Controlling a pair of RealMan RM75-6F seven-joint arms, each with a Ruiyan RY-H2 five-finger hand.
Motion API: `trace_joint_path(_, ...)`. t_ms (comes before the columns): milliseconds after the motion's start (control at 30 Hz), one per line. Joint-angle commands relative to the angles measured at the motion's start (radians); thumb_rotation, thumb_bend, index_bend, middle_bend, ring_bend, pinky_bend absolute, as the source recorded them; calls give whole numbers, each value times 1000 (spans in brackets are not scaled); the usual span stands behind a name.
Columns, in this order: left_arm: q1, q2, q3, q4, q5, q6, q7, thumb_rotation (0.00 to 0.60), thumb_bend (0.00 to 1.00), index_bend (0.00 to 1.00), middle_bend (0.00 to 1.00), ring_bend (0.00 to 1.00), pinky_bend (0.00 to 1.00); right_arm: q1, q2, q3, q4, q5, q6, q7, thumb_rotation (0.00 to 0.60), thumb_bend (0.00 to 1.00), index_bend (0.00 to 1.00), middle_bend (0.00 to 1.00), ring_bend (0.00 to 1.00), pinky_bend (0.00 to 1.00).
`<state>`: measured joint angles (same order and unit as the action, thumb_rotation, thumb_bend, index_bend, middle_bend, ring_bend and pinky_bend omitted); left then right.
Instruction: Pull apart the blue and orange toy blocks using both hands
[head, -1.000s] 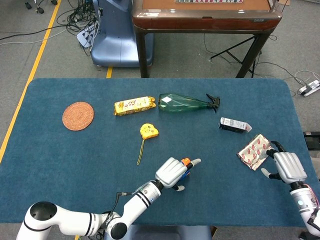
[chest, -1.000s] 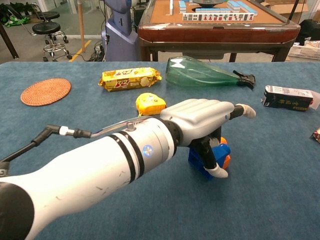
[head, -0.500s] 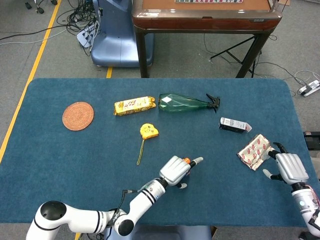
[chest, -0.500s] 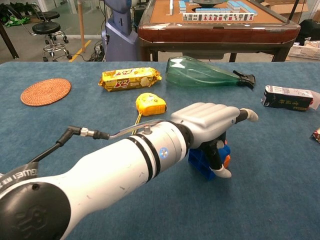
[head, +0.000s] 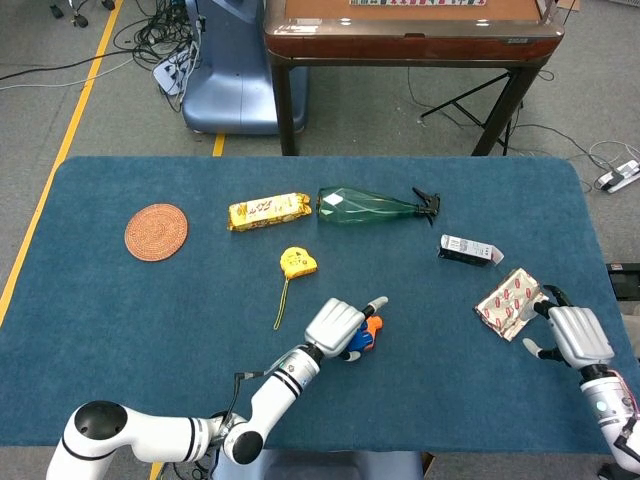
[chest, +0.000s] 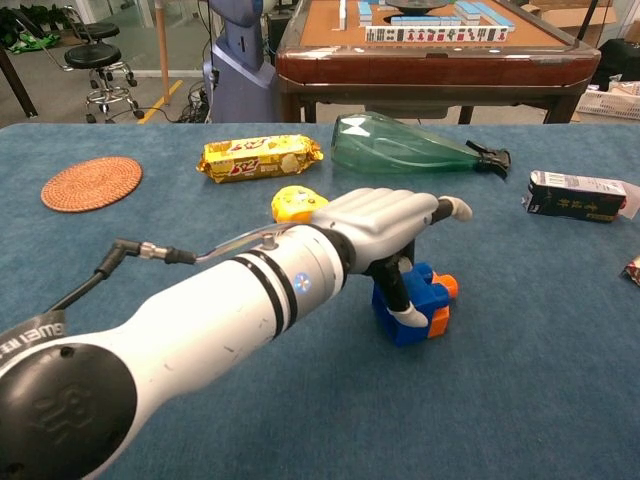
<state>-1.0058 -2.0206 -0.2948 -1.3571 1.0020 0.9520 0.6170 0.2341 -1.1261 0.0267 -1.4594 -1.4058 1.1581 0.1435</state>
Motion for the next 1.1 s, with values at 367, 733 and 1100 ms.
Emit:
trace_joint_path(367, 0, 90, -15, -94, -210, -8, 122, 600, 0, 222, 1000, 1000, 1000, 4, -5, 1, -4, -2, -4, -5, 600, 207, 475, 412, 402, 512)
trace_joint_path(733, -80, 99, -38, -116, -436, -10, 214, 600, 0, 305, 1000, 1000, 1000, 5, -6, 1, -1, 4, -12, -5, 600, 207, 475, 412, 402, 512)
trace_joint_path(1100, -118, 107, -52, -119, -515, -8, 171, 600, 0, 340, 1000, 1000, 1000, 8, -17, -1, 20, 2, -21, 13, 600, 207, 475, 412, 402, 512)
